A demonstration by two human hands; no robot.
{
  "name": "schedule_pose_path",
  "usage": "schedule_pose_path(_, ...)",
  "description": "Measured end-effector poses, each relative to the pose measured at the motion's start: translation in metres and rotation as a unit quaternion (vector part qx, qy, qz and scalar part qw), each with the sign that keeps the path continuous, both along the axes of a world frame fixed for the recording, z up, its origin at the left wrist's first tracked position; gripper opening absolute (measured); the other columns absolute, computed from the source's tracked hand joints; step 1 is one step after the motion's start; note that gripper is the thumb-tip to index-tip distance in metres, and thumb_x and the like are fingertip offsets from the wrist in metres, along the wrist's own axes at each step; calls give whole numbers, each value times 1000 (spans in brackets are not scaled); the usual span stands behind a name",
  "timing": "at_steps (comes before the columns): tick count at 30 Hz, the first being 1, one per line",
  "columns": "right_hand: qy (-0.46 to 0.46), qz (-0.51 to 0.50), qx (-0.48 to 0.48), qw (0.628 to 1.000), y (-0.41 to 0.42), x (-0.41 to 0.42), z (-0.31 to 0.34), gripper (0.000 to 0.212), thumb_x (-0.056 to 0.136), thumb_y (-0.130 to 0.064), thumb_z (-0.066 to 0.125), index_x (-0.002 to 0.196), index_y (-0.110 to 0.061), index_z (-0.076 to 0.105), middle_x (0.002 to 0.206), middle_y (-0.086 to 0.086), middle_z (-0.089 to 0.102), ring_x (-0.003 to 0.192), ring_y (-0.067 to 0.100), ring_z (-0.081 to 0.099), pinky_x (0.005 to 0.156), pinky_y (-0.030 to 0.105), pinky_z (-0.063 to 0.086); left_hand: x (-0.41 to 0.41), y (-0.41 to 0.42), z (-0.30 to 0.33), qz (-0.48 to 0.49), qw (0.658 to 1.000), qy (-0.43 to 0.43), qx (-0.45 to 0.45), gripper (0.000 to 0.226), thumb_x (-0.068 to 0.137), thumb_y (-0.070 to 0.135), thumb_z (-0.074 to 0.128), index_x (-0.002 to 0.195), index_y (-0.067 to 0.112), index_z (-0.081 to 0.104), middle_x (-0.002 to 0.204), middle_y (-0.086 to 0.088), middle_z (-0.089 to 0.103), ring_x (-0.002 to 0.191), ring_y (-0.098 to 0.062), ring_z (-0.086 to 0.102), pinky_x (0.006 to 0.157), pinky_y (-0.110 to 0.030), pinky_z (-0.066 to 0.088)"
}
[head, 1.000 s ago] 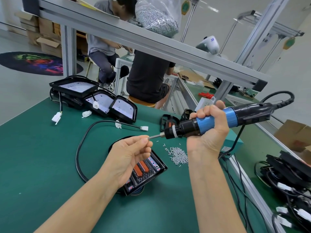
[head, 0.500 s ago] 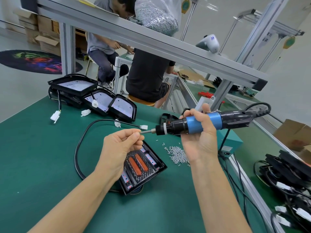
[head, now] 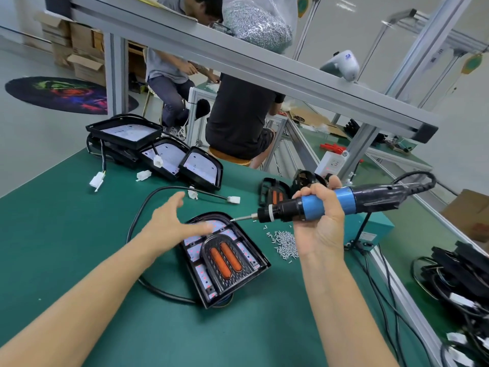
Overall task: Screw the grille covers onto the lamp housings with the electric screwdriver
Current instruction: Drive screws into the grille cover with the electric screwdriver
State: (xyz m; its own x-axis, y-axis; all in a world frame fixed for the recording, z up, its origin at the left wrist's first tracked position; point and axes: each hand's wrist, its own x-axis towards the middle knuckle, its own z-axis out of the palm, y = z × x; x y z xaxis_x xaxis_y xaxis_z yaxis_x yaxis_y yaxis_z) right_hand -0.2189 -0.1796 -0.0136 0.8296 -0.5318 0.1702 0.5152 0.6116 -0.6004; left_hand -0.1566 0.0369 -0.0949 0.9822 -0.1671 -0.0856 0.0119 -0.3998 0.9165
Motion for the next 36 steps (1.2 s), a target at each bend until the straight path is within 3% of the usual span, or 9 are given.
schedule_pose_path(2,11,-5,-35,999,1,5,-4,37,85,9,54,102,-24,57,63,-4,58,55,11,56,63,24,53,3,-1,-11,-39,988,27,145,136,38,77,73,150,31,10,151,-3,32,140,-23,26,115,-44,19)
schedule_pose_path(4,18,-12,-69,997,3,10,-7,38,85,9,55,105,-24,55,64,-4,58,58,12,56,64,24,52,6,-7,-17,-54,981,25,186,131,46,77,72,150,33,6,152,-6,30,143,-23,19,117,-48,6)
schedule_pose_path(6,26,-19,-98,995,5,15,-10,39,85,8,56,106,-25,55,64,-5,58,60,12,55,68,26,50,8,-13,-16,-50,984,29,166,123,55,71,75,150,35,5,152,-8,30,143,-26,18,116,-47,5)
schedule_pose_path(9,37,-30,-137,989,7,21,-15,40,84,8,59,108,-24,55,65,-3,58,63,14,56,71,29,49,8,-22,-11,-40,991,27,127,121,57,60,81,149,37,6,150,-10,32,138,-31,25,111,-44,18)
schedule_pose_path(12,33,-36,-170,984,8,25,-17,42,75,2,65,107,-23,54,68,1,56,66,17,56,77,35,49,6,-27,-7,-53,997,33,37,123,59,42,88,150,34,6,153,-10,21,140,-29,24,113,-47,22)
schedule_pose_path(16,28,-39,-199,979,8,28,-19,44,71,-3,66,107,-24,55,68,1,55,68,17,56,79,34,49,2,-31,-10,-50,996,39,-56,118,59,26,90,150,29,15,151,-7,19,138,-25,27,107,-39,28)
schedule_pose_path(27,24,-34,-216,976,9,32,-23,42,75,4,64,107,-22,56,69,0,56,67,16,56,68,24,53,-2,-34,-15,-35,997,-2,-73,120,55,31,91,149,24,16,142,2,24,134,-19,30,99,-32,30)
schedule_pose_path(36,33,-27,-223,974,11,28,-18,43,69,-3,66,106,-23,56,72,4,53,70,17,55,76,27,49,-6,-34,-18,-22,996,-27,-77,118,55,32,91,148,24,19,139,6,26,130,-14,32,95,-29,30)
